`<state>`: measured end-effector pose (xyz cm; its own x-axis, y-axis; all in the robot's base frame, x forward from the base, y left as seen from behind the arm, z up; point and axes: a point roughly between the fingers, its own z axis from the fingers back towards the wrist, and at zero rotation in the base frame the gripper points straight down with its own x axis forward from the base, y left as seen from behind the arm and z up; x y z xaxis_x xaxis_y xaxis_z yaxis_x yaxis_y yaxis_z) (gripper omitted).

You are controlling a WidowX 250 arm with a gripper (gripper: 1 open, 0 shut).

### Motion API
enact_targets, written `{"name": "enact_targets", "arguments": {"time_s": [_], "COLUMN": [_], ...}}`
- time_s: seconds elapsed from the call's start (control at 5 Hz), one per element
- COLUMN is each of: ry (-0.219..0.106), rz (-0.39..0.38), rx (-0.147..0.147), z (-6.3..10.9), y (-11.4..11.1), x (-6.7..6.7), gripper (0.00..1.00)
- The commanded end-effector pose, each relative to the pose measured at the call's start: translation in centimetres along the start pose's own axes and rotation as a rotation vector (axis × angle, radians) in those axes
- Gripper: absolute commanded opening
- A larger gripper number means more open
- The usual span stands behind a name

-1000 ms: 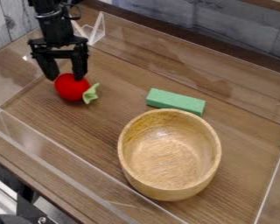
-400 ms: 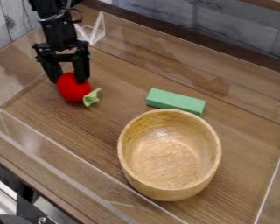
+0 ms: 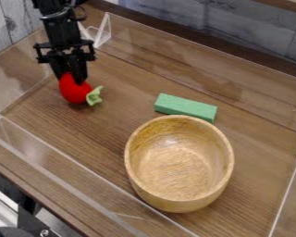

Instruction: Move the red fruit to the right

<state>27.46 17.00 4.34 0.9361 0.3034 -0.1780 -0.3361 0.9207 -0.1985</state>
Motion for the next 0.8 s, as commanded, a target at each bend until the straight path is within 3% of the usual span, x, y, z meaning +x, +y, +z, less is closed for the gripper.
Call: {"name": "enact_targets", "arguments": {"time_s": [0.0, 0.2, 0.4, 0.6], "ry": [-0.118, -0.120, -0.109, -0.083], "rz": [0.024, -0.008, -0.054, -0.178], "rx": [0.003, -0.014, -0.019, -0.012], "z": [5.8, 6.9, 6.9, 6.3], "y": [-1.7, -4.8, -8.2, -12.1], "x": [0.7, 0.7, 0.9, 0.9], "gripper": [0.00, 0.00, 0.00, 0.00]}}
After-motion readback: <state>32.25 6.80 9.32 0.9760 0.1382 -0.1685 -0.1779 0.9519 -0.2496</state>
